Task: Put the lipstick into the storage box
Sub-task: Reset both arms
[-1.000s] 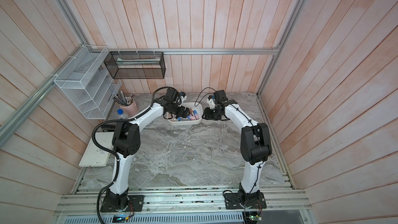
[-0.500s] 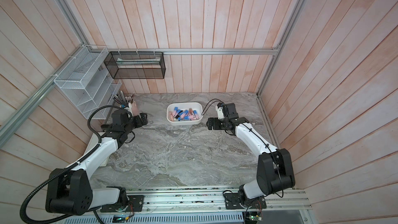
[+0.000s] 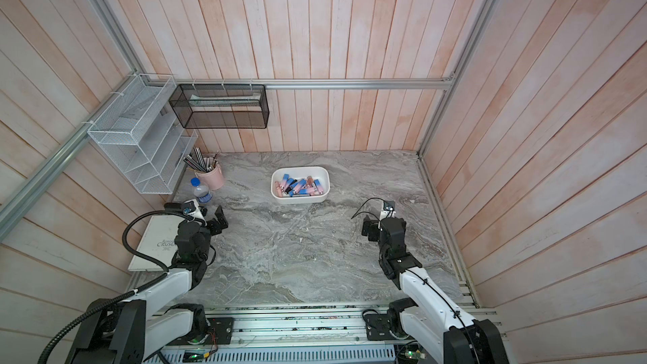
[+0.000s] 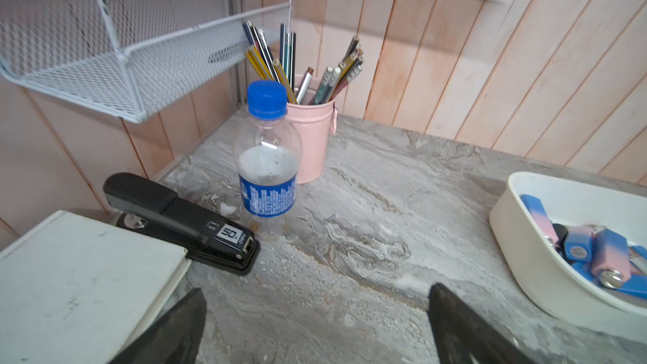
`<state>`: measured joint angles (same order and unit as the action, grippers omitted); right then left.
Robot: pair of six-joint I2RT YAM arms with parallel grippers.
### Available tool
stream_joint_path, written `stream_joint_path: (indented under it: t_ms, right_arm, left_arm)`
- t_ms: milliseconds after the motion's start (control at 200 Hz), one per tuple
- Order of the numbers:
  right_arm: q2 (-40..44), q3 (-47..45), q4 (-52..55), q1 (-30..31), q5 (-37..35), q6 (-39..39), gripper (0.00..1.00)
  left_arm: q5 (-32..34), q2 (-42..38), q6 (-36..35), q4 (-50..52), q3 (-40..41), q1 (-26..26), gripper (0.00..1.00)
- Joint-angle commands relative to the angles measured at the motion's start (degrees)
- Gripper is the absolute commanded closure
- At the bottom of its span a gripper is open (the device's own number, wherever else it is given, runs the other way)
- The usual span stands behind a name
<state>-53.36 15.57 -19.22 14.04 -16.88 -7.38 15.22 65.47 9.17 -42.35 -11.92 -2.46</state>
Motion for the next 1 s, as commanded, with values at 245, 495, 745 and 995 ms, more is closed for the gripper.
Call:
stream_joint_path:
  t_ms: [245,495,745,995]
  right_arm:
    - [-14.5,-11.1,-46.0,-10.8,-2.9,4.1,0.02]
    - [-36.7,-6.4,-64.1,-14.1,6.1,4.8,0.02]
    - [-36.1,-3.6,-57.9,-15.3,11.6,5.0,0.02]
    - [-35.7,-5.3,-60.3,-13.9,10.4,7.1,0.02]
  left_arm:
    - [-2.1,20.9,-4.4,-35.3,2.7,2.1,0.00]
    - [-5.4,25.0,-6.7,-29.9,-2.1,2.3,0.00]
    - [-5.9,24.8,-6.7,-27.6,-2.9,2.3,0.00]
    - [-4.7,24.5,-6.8,-27.5,-2.8,2.1,0.00]
